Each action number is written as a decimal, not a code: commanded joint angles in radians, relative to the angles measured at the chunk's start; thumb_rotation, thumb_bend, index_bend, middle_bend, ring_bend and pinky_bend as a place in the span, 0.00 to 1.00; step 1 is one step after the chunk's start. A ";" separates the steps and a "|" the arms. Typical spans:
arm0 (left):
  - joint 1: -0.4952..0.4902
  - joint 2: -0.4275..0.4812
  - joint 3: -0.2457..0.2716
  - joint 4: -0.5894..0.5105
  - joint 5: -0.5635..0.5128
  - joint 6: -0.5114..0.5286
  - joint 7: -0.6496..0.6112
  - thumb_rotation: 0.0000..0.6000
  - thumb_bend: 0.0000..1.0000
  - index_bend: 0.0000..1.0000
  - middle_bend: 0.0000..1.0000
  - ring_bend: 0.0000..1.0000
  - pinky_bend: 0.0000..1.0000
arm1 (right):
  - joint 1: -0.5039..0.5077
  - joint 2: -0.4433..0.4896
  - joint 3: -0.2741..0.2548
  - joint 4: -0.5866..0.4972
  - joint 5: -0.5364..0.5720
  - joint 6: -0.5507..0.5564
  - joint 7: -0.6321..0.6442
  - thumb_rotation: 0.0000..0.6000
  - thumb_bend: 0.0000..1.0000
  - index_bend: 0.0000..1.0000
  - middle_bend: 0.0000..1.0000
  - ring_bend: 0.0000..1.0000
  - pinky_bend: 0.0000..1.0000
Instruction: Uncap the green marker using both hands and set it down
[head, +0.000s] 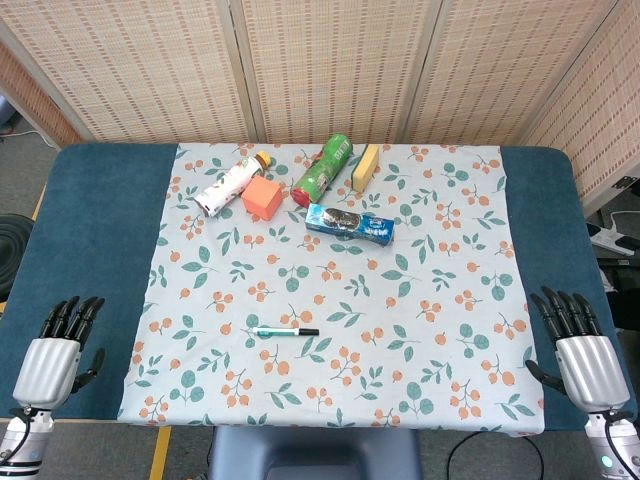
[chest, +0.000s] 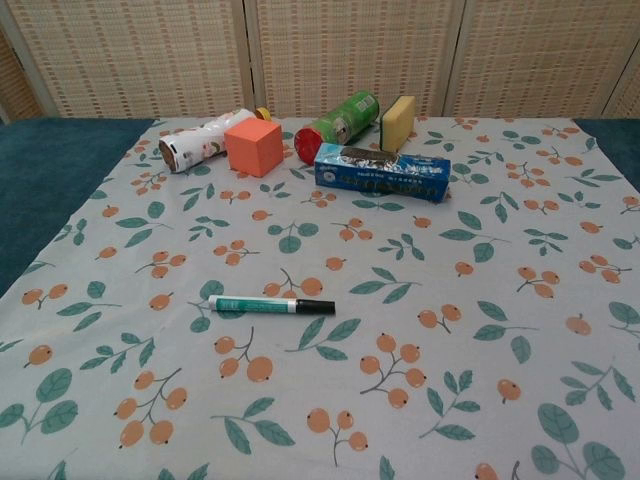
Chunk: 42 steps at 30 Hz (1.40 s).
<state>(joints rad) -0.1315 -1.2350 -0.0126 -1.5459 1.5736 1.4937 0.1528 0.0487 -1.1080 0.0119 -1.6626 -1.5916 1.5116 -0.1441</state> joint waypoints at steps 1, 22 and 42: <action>-0.017 -0.008 0.023 -0.019 0.034 -0.031 0.000 1.00 0.46 0.03 0.06 0.04 0.22 | 0.000 -0.004 0.000 0.007 -0.007 0.006 0.002 1.00 0.06 0.00 0.00 0.00 0.01; -0.259 -0.352 -0.070 -0.010 -0.048 -0.349 0.500 1.00 0.45 0.25 0.30 0.67 0.99 | 0.020 -0.068 -0.008 0.051 -0.018 -0.031 -0.033 1.00 0.06 0.00 0.00 0.00 0.03; -0.374 -0.543 -0.072 0.177 -0.123 -0.419 0.649 1.00 0.44 0.24 0.30 0.68 0.99 | 0.030 -0.062 -0.004 0.047 0.021 -0.064 -0.037 1.00 0.06 0.00 0.00 0.00 0.03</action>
<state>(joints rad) -0.4952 -1.7613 -0.0862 -1.3936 1.4453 1.0679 0.7905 0.0782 -1.1707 0.0081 -1.6153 -1.5706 1.4478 -0.1813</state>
